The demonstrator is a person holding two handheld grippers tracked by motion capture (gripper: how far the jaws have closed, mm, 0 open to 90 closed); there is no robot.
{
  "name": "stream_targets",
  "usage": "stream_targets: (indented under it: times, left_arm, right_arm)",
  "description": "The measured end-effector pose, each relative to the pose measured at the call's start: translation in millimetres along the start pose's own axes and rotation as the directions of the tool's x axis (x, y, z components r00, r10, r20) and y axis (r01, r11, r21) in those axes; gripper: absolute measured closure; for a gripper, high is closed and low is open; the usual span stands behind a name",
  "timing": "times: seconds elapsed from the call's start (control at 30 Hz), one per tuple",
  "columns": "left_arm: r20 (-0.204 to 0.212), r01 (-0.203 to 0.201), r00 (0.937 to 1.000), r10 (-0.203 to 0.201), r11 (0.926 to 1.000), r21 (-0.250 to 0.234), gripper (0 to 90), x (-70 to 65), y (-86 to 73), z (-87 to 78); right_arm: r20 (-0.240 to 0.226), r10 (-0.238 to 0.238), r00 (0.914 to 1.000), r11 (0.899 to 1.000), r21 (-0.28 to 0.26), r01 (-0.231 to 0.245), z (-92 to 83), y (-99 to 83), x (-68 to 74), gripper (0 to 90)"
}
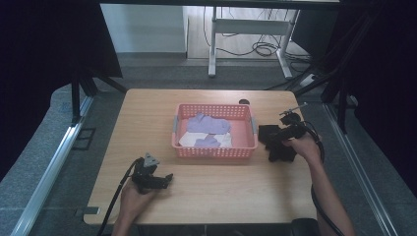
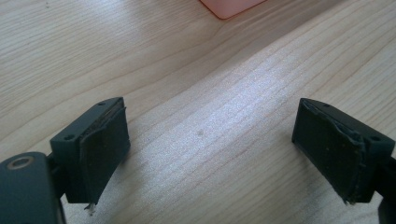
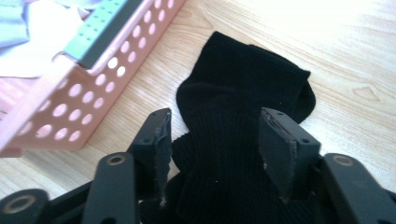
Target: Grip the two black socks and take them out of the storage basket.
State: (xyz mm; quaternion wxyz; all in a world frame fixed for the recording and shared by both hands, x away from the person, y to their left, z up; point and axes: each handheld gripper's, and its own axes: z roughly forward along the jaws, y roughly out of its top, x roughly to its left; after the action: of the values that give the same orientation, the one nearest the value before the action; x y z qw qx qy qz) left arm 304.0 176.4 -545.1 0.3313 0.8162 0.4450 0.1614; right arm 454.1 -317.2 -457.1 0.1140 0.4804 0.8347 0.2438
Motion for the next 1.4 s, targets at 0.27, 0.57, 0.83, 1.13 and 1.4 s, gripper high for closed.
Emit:
stream_targets:
  times: [0.27, 0.57, 0.83, 1.13, 1.4]
  left_arm:
    - [0.000, -0.001, 1.0000, 0.001, 1.0000, 0.001, 10.6, 0.1, 0.0, -0.1]
    - [0.000, -0.001, 1.0000, 0.001, 1.0000, 0.001, 10.6, 0.1, 0.0, -0.1]
    - [0.000, -0.002, 1.0000, 0.002, 1.0000, 0.001, 10.6, 0.1, 0.0, -0.1]
    - [0.000, -0.005, 1.0000, 0.005, 1.0000, 0.004, 10.6, 0.4, 0.0, -0.2]
    - [0.000, -0.009, 1.0000, 0.009, 1.0000, 0.005, 10.6, 0.6, 0.1, -0.3]
  right_arm:
    - [-0.018, -0.041, 0.9990, 0.999, -0.024, 0.041, -10.4, -0.3, 9.6, 34.9]
    - [-0.010, -0.075, 0.9971, 0.997, -0.035, 0.075, -21.6, -7.9, 22.0, 28.2]
    - [-0.011, -0.103, 0.9946, 0.992, -0.076, 0.102, -35.8, -16.5, 33.5, 21.3]
    - [-0.036, -0.151, 0.9878, 0.985, -0.093, 0.148, -48.5, -23.0, 51.0, 17.3]
    - [-0.064, -0.195, 0.9787, 0.978, -0.094, 0.189, -44.8, -30.6, 72.4, 16.1]
